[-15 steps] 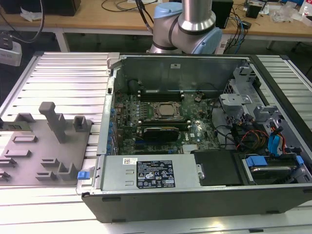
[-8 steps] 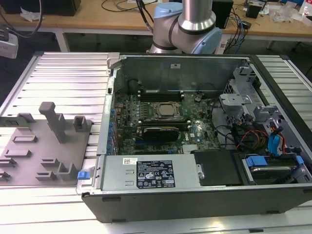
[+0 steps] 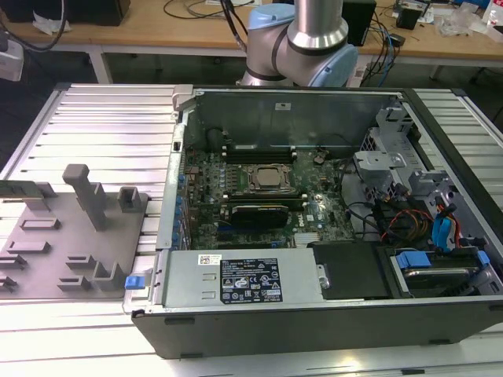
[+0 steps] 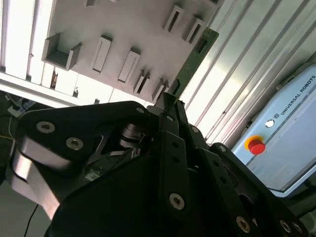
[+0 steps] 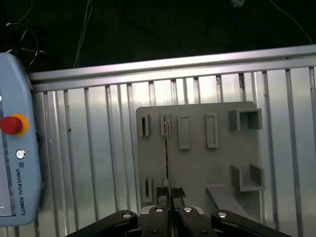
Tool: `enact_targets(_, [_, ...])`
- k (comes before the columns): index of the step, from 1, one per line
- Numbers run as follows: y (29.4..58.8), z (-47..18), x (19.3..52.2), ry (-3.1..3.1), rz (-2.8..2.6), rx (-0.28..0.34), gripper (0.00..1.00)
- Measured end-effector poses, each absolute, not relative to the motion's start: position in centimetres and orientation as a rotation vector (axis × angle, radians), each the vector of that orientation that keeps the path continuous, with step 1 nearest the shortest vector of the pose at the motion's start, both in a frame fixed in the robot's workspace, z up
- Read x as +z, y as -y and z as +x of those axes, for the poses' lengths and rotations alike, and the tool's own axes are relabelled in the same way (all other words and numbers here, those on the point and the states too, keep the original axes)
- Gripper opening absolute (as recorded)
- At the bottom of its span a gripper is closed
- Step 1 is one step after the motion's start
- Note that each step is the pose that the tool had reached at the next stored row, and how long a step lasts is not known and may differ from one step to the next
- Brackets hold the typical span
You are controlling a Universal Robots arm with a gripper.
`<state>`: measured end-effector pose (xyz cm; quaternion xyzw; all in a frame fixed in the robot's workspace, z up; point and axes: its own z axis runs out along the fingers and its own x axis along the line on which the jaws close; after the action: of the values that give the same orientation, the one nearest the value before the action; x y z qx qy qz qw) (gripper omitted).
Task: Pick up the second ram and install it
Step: 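Pick up the second ram and move it above second insertion slot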
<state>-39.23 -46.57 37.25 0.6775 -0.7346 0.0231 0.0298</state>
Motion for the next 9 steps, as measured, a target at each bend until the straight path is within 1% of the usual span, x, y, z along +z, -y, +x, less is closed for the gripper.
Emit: enact_targets(9, [46.4, -39.2, 39.2, 2.261, 2.085, 0.08, 0.13])
